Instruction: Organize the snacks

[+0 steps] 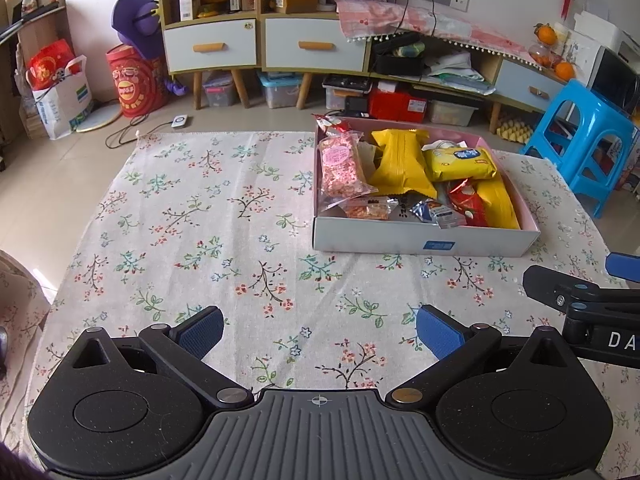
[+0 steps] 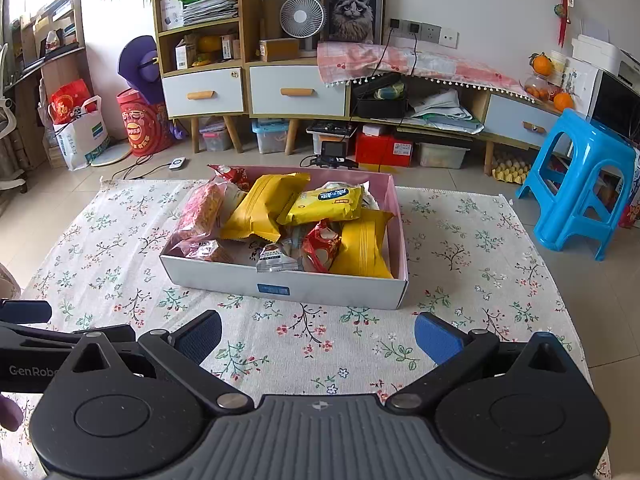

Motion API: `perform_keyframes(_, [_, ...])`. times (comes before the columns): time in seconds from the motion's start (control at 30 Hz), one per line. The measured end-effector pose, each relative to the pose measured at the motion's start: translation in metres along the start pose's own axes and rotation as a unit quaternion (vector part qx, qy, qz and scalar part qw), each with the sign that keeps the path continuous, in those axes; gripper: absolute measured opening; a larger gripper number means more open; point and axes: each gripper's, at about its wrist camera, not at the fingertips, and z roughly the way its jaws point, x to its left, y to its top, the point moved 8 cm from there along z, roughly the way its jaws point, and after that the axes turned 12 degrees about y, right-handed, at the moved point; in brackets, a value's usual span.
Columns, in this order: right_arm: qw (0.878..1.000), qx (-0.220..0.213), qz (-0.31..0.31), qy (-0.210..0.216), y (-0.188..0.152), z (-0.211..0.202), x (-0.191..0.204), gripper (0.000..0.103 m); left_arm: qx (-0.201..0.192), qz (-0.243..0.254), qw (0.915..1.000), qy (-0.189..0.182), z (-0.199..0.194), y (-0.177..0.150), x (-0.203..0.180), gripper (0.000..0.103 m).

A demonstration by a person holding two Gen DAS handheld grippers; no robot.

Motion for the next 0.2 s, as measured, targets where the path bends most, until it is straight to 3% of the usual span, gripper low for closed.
perform_keyframes(0.2, [1.000, 0.001, -0.001, 0.000, -0.0010, 0.0005, 0.0000, 0.095, -0.012, 0.011, 0.9999, 0.000, -0.0019, 0.0008, -0.0018, 0.103])
